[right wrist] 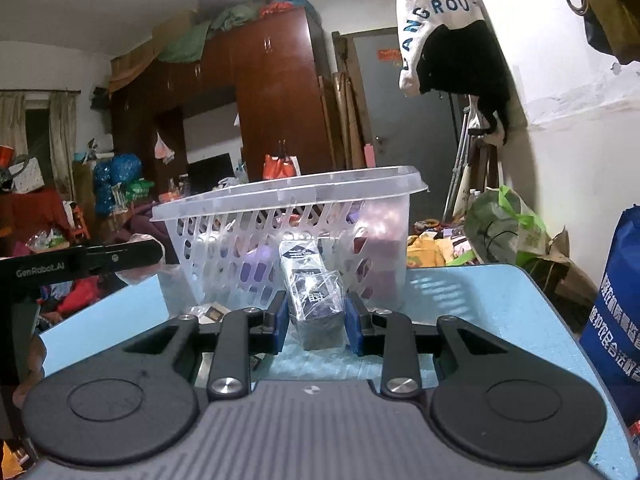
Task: Organize objects
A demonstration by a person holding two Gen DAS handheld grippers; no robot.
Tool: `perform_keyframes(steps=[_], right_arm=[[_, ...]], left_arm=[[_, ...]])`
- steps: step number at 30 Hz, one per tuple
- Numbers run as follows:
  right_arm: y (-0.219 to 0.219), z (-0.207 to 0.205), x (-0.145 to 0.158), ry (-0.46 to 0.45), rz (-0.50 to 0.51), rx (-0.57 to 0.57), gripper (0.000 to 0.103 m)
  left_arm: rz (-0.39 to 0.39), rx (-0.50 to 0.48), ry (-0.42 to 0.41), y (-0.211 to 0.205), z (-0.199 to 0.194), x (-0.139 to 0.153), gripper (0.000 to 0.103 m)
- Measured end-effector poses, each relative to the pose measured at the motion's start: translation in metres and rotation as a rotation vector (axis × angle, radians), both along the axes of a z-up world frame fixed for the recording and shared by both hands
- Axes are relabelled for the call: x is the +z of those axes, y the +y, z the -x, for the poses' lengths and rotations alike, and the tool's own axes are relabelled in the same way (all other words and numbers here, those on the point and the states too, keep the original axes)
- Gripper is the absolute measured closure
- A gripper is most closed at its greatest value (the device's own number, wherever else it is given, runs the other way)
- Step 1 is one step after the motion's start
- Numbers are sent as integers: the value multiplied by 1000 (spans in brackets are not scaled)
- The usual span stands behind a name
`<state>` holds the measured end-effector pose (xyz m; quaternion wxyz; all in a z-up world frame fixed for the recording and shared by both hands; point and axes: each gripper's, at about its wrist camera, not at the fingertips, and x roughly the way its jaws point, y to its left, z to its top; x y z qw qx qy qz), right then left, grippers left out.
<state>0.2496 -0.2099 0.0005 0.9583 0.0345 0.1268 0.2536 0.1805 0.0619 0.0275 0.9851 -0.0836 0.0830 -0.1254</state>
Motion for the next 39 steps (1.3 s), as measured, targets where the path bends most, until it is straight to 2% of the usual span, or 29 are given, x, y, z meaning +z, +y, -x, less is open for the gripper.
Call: perform_keyframes(steps=[11,20,22,24,26,29,33,34,35,36,37,38,39], right_arm=[[-3,-2,-2,-3,-4,2,70],[-4,7,2,-45,-23,9,70],[-4,13,16,-64,-45,41,70],[4,20,39,-132,-24,30,70],[15,11,69,-156,10,20,70],[37,-32,100,-95,77,14,70],[61,-84,103,4,129,1,69],[65,-88,99,9,148,0,66],[70,-91,96,16,170,2,66],[72,-92,93,19,182,1,58],[73,-90,91,15,190,-11,45],[69,-81,91,1,183,-15,37],[63,-72,92,-18,160,-9,20]], left_arm=[[20,-9,-1,3,2,-2,52],[31,-22,-60,5,13,1,52],[48,-59,-85,6,18,9,52],[60,-77,-110,5,19,23,52],[63,-72,-119,3,11,46,52],[44,-30,-74,-3,-21,82,52],[46,34,43,-1,-72,98,51],[44,56,67,1,-82,96,51],[48,73,85,3,-90,93,44],[52,75,103,6,-97,90,39],[56,71,129,9,-103,86,23],[59,78,155,11,-107,82,17],[54,93,163,13,-105,80,17]])
